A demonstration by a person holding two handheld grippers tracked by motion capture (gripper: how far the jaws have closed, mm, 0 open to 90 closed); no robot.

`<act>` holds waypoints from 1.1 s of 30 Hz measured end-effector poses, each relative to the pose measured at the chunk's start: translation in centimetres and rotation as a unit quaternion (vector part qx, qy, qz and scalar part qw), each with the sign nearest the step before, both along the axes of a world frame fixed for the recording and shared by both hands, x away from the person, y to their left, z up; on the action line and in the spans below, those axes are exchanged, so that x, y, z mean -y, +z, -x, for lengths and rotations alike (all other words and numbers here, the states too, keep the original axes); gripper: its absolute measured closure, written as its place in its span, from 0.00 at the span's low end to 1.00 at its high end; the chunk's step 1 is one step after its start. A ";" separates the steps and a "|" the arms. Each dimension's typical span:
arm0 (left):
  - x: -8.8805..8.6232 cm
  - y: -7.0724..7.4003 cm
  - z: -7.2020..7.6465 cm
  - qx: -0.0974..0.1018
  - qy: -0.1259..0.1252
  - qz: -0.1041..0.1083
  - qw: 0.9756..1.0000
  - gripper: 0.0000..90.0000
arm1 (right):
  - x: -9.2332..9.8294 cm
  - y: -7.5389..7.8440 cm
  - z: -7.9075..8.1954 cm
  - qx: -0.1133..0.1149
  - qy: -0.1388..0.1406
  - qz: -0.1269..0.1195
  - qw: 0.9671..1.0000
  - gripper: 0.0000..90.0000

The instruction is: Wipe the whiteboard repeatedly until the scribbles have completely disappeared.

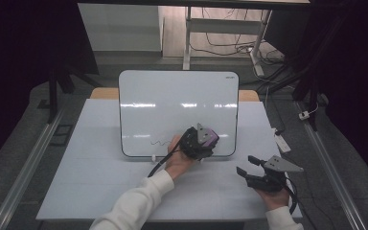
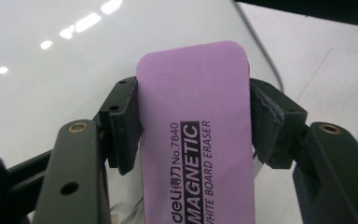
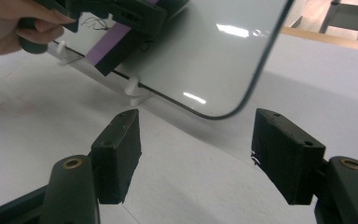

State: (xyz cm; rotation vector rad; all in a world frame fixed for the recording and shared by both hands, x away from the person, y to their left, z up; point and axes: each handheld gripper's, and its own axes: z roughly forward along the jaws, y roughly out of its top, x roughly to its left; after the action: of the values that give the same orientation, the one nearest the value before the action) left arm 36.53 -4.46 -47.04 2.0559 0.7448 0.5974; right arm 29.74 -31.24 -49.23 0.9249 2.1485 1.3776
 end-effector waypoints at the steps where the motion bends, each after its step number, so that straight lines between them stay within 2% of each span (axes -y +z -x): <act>1: 0.4 0.0 -0.1 0.000 -0.003 0.002 1.000 0.45 | 0.2 0.0 0.1 0.000 -0.003 -0.001 1.000 0.36; 5: 1.7 0.1 -0.4 -0.002 -0.010 0.005 1.000 0.45 | 0.9 -0.1 0.3 -0.001 -0.015 0.001 1.000 0.36; 7: 1.5 0.2 -0.3 -0.003 -0.009 0.005 1.000 0.45 | 1.1 -0.2 0.4 -0.003 -0.016 0.000 1.000 0.36; 10: 0.0 0.7 -0.4 -0.002 0.007 0.011 1.000 0.45 | 1.0 -0.3 0.5 -0.006 -0.015 0.004 1.000 0.35; 13: -2.3 1.2 -0.3 -0.001 0.029 0.013 0.999 0.45 | 0.8 -0.4 0.5 -0.009 -0.011 0.008 1.000 0.35; 17: -5.2 1.5 0.2 0.010 0.059 0.006 0.998 0.45 | 0.5 -0.4 0.5 -0.009 -0.007 0.011 1.000 0.35; 19: -6.2 1.5 0.1 0.004 0.065 0.017 0.998 0.45 | 0.4 -0.4 0.5 -0.008 -0.006 0.011 1.000 0.35; 21: -6.4 1.4 -0.1 -0.003 0.067 0.033 0.997 0.45 | 0.3 -0.4 0.5 -0.009 -0.005 0.012 1.000 0.35; 23: -5.7 1.2 -0.2 0.002 0.065 0.034 0.997 0.45 | 0.3 -0.4 0.4 -0.010 -0.003 0.012 1.000 0.35; 26: -3.7 1.1 -0.3 0.010 0.050 0.036 0.998 0.45 | 0.3 -0.5 0.3 -0.008 -0.004 0.014 1.000 0.35; 30: -0.5 0.5 -0.5 0.004 0.022 0.043 0.999 0.45 | 0.5 -0.5 0.2 -0.007 -0.005 0.014 1.000 0.35; 33: 1.3 -0.1 -0.2 0.000 0.005 0.039 0.999 0.45 | 0.7 -0.6 0.2 -0.009 -0.007 0.012 1.000 0.35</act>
State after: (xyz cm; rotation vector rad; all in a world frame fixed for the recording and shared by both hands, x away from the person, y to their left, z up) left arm 36.72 -5.72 -47.15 1.9827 0.7660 0.5654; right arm 29.57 -31.92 -49.83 0.9446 2.1618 1.3390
